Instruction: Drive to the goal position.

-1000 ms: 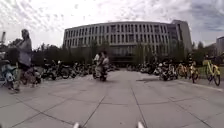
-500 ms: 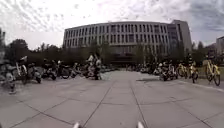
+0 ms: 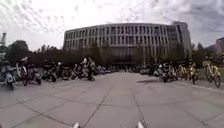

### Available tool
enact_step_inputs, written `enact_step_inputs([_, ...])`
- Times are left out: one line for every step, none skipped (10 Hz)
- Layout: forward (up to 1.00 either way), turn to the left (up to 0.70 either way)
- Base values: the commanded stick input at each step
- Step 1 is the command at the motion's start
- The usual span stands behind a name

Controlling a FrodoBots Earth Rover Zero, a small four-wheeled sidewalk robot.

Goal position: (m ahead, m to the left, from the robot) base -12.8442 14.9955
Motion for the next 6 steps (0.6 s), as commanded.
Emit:
enact_step_inputs([0.70, 0.00])
enact_step_inputs([0.70, 0.00])
enact_step_inputs([0.70, 0.00])
enact_step_inputs([0.70, 0.00])
enact_step_inputs([0.70, 0.00])
enact_step_inputs([0.70, -0.08])
